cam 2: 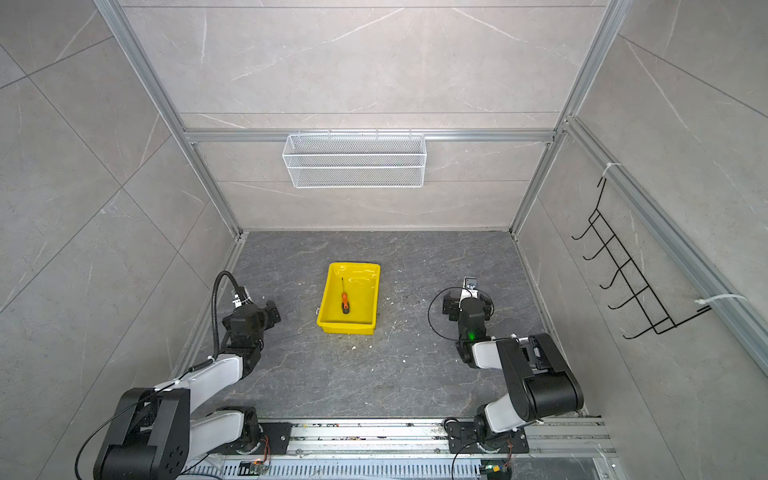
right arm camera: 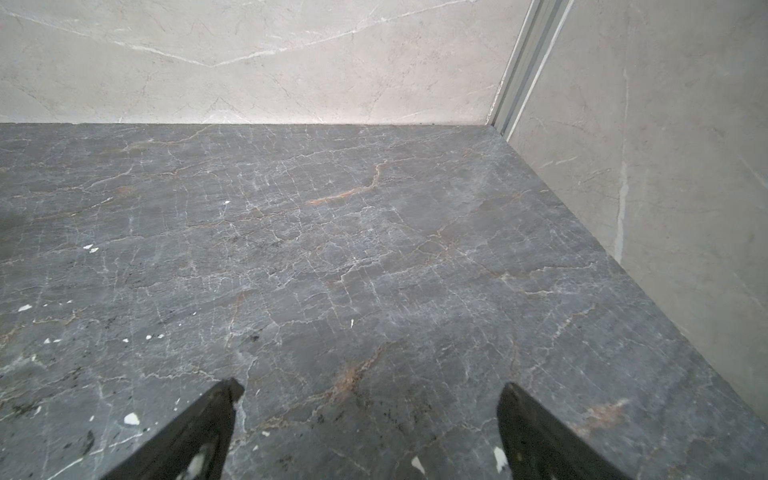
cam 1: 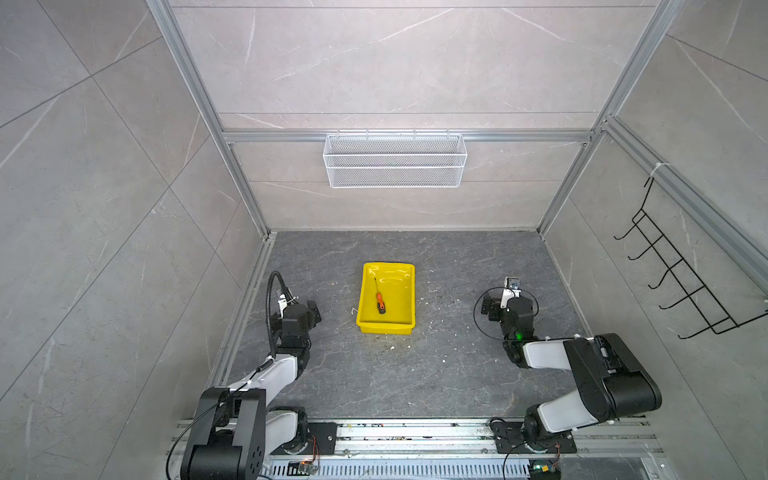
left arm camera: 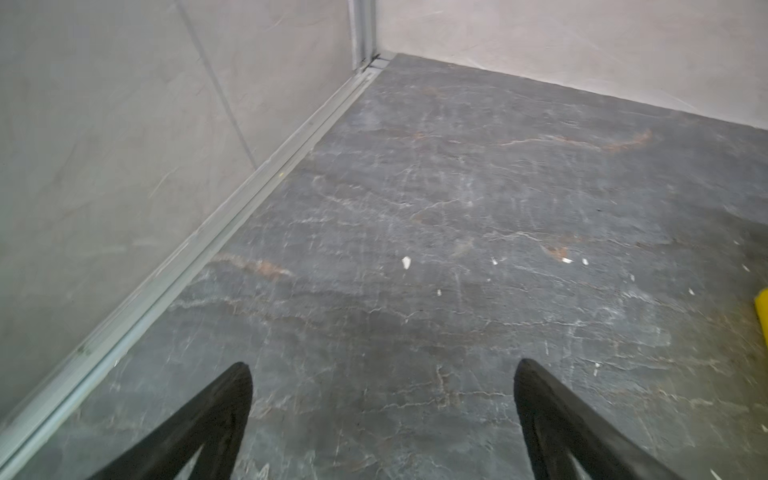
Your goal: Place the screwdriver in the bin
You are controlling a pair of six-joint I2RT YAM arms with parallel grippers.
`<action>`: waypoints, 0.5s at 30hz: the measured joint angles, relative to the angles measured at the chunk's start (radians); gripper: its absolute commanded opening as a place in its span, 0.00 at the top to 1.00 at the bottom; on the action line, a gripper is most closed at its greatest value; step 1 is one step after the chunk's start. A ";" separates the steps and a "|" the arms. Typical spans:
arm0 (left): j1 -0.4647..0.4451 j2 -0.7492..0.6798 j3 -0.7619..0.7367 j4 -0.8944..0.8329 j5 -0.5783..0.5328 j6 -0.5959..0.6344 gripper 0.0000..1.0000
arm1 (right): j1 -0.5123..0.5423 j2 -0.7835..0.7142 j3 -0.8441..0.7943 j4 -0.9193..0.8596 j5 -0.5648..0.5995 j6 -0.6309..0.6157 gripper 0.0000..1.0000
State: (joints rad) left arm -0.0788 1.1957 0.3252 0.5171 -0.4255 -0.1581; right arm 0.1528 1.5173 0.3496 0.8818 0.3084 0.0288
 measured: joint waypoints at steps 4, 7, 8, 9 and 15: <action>0.000 0.000 0.000 0.076 0.052 0.089 0.00 | 0.000 0.000 0.000 0.000 -0.002 0.000 0.01; 0.000 0.000 -0.012 0.104 0.085 0.117 0.00 | 0.000 0.000 0.000 0.000 -0.003 0.000 0.01; 0.000 0.007 -0.026 0.131 0.089 0.124 0.00 | 0.000 0.000 0.000 0.000 -0.003 0.000 0.01; 0.000 0.016 -0.039 0.157 0.088 0.129 0.00 | 0.000 0.000 0.000 0.000 -0.003 0.000 0.01; 0.005 0.128 -0.106 0.291 0.092 0.149 0.00 | 0.000 0.000 0.000 0.001 -0.003 0.000 0.01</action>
State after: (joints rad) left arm -0.0738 1.3239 0.2188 0.8082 -0.3332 -0.0093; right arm 0.1528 1.5173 0.3496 0.8825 0.3058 0.0288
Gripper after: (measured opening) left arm 0.998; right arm 0.992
